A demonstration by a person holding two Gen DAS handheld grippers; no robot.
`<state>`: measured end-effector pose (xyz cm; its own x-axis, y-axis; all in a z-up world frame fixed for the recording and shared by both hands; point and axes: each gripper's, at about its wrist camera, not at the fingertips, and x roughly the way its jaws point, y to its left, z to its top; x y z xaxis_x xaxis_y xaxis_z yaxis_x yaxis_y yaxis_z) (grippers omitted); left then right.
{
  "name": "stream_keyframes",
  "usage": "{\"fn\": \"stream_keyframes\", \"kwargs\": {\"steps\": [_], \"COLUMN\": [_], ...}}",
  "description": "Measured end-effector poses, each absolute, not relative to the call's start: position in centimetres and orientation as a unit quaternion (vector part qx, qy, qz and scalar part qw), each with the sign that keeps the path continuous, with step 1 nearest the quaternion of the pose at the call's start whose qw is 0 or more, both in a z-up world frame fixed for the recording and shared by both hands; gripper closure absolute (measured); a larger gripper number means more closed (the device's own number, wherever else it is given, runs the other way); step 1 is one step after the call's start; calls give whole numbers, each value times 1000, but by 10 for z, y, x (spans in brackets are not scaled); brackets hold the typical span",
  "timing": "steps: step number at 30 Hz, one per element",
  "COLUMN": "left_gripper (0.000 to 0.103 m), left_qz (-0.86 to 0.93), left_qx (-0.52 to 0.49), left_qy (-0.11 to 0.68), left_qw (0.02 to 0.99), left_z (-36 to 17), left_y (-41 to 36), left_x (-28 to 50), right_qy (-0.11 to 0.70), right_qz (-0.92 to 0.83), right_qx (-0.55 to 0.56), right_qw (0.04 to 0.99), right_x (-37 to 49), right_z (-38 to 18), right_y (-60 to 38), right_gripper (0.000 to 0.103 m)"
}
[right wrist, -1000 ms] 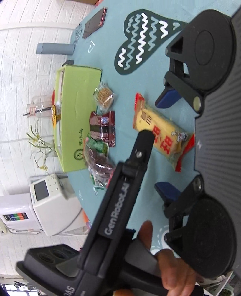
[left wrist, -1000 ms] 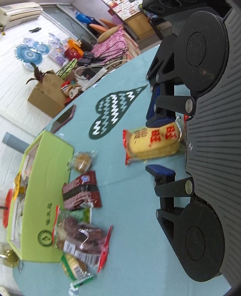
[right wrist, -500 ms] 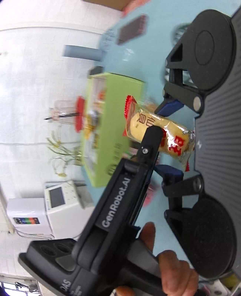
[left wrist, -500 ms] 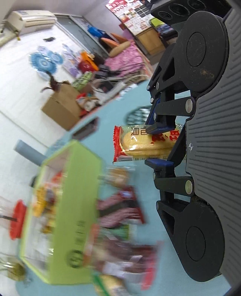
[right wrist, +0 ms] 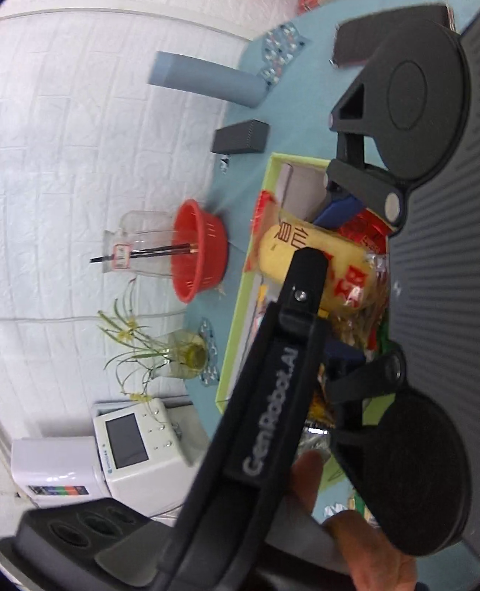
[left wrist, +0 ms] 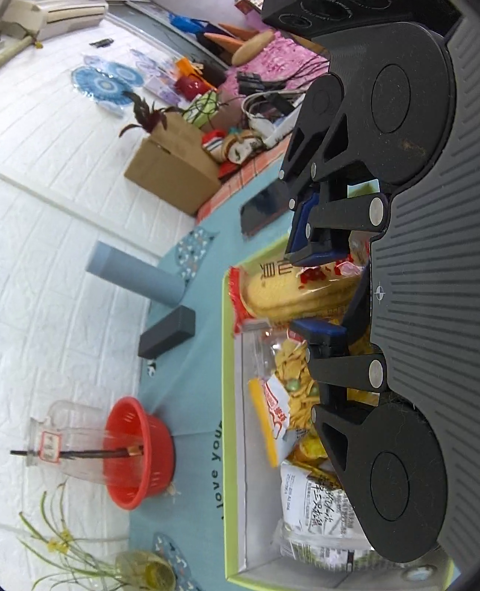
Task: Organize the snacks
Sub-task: 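Lower the cake bun into the green box and release it, then grasp the clear red-date bag with the left gripper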
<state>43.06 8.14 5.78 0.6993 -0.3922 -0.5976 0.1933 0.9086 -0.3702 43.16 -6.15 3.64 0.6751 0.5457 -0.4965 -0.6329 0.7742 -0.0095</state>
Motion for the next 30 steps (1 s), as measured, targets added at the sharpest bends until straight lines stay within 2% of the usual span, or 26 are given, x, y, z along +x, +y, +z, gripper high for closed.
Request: {"fn": "stream_keyframes", "kwargs": {"steps": [1, 3, 4, 5, 9, 12, 18, 23, 25, 30], "left_gripper": [80, 58, 57, 57, 54, 50, 52, 52, 56, 58], "left_qz": [-166, -172, -170, -170, -183, -193, -152, -81, -54, -45], "left_qx": [-146, -154, -152, -149, -144, -142, -160, -165, -168, -176], "left_qy": [349, 328, 315, 304, 284, 300, 352, 332, 328, 356], "left_qw": [911, 916, 921, 926, 930, 923, 909, 925, 928, 917], "left_z": [56, 61, 65, 70, 77, 65, 26, 26, 27, 10], "left_y": [85, 91, 93, 94, 101, 102, 115, 153, 170, 196], "left_x": [431, 422, 415, 407, 369, 341, 303, 270, 267, 266], "right_qy": [236, 210, 193, 176, 154, 193, 265, 270, 267, 294], "right_qz": [322, 317, 314, 313, 318, 333, 339, 381, 413, 443], "right_qx": [-91, -89, -86, -85, -93, -94, -70, -47, -50, -75], "right_qw": [913, 921, 926, 930, 931, 918, 900, 883, 869, 844], "right_x": [430, 419, 410, 396, 347, 321, 295, 277, 270, 275], "right_z": [36, 42, 46, 51, 54, 36, -9, -13, -10, -26], "right_y": [-62, -66, -71, -77, -92, -99, -97, -72, -51, 5], "right_gripper": [26, 17, 14, 9, 10, 10, 10, 10, 10, 10]}}
